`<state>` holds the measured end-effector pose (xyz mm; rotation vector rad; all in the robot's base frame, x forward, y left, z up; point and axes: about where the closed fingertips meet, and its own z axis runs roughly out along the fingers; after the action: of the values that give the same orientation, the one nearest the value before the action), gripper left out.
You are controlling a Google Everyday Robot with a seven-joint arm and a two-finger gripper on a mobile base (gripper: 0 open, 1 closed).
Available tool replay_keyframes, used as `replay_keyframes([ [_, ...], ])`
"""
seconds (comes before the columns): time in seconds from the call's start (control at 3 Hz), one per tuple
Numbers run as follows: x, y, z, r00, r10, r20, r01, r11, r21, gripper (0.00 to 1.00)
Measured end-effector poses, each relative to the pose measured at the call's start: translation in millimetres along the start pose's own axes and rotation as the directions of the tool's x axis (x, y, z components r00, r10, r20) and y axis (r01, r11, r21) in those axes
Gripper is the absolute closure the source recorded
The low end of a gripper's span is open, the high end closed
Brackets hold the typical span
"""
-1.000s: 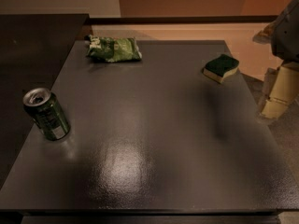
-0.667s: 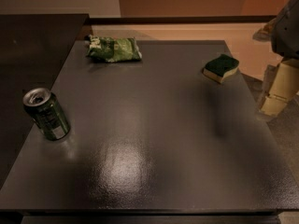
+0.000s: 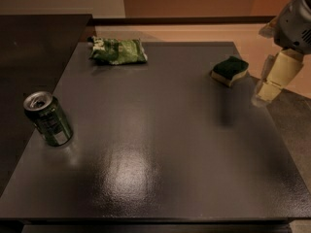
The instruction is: Pick sponge
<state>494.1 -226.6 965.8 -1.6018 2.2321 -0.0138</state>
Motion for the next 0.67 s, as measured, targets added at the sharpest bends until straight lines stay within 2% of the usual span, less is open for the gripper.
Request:
replay_keyframes([
  [0.33,-0.6,-29.4,18.2,0.998,0.042,0.039,-0.042,0.9991,0.003,0.0],
  [0.67,0.1,-56.0,40.0,0.994,0.084,0.071,-0.082,0.9964,-0.022,0.0],
])
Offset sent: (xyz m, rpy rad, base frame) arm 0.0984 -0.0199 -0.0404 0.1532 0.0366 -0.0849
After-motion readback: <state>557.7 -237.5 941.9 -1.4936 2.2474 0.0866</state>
